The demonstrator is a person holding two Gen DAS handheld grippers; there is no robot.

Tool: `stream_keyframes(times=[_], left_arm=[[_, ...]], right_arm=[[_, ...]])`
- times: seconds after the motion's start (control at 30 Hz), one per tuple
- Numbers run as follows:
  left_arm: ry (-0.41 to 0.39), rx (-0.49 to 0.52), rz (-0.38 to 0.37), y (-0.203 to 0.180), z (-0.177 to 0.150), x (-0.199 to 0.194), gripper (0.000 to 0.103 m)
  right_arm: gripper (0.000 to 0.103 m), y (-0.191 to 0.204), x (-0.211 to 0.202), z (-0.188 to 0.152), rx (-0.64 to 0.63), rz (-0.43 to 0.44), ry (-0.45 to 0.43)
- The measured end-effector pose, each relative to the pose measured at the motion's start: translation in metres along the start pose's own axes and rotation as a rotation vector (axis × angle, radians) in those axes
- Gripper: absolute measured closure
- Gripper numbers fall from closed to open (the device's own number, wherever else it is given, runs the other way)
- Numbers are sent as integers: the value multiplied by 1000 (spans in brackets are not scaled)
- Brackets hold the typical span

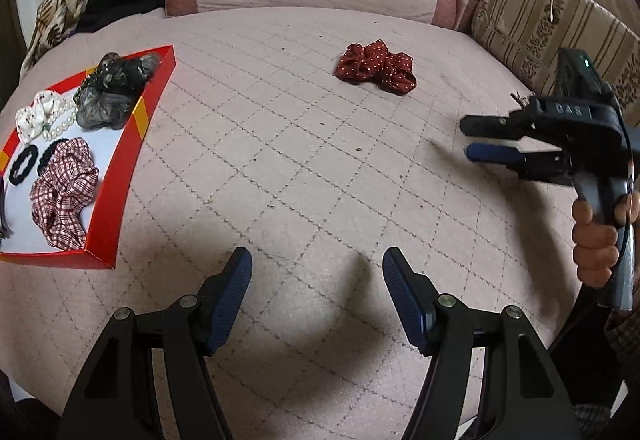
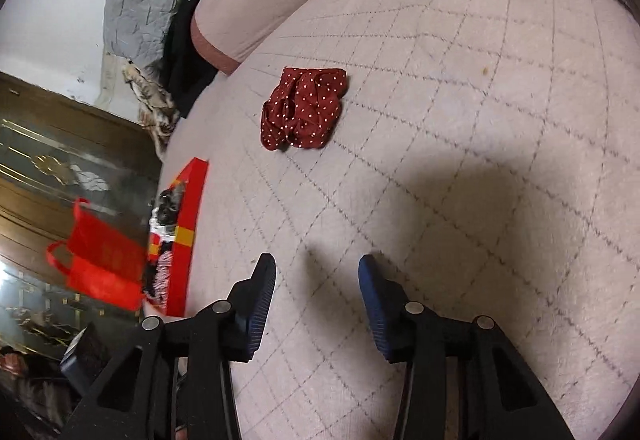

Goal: Organize jewelry
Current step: 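Lift both open tools and move them toward the red polka-dot scrunchie, then grasp the red polka-dot scrunchie with the right tool and lift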

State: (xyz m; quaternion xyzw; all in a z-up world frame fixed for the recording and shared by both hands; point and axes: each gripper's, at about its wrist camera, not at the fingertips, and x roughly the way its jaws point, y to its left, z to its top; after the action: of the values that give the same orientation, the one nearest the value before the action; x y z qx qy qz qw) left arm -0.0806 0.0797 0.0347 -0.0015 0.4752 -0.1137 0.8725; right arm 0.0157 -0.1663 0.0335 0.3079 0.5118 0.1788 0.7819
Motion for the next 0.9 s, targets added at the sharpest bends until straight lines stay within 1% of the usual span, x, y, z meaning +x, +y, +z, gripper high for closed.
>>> stream_keyframes(times=[0.1,0.17,0.3,0.43,0.53,0.57,0.67,0.7,0.77,0.83,0.9], left_arm=[[-30,24,36,2,2,-8,36],[-56,11,63,11,6,-15,36],[-72,-87,106,42,13,-22,36],[-56,-161,131,64,20,-21,36],[-64,-179,89,67,40,-21,36],[-54,-173,69,65,49,-18,36],[-34,-175,6,56,83,1,36],[-30,-174,-14,51,99,13,36],[-27,-168,-37,40,122,30,36],[-6,-166,-63,31,141,52,36],[29,-170,-86,24,161,79,40]], right_arm=[[55,8,2,-1,-17,-24,-7],[55,12,2,-3,-33,-43,-11],[55,28,6,-6,-92,-77,-20],[53,40,5,1,-132,-139,-62],[53,42,1,18,-136,-204,-117],[53,42,0,27,-134,-235,-142],[53,37,-1,47,-127,-277,-180],[53,35,0,52,-123,-282,-183],[53,33,5,63,-122,-283,-184],[53,33,9,68,-124,-284,-182],[53,32,17,75,-127,-280,-179]])
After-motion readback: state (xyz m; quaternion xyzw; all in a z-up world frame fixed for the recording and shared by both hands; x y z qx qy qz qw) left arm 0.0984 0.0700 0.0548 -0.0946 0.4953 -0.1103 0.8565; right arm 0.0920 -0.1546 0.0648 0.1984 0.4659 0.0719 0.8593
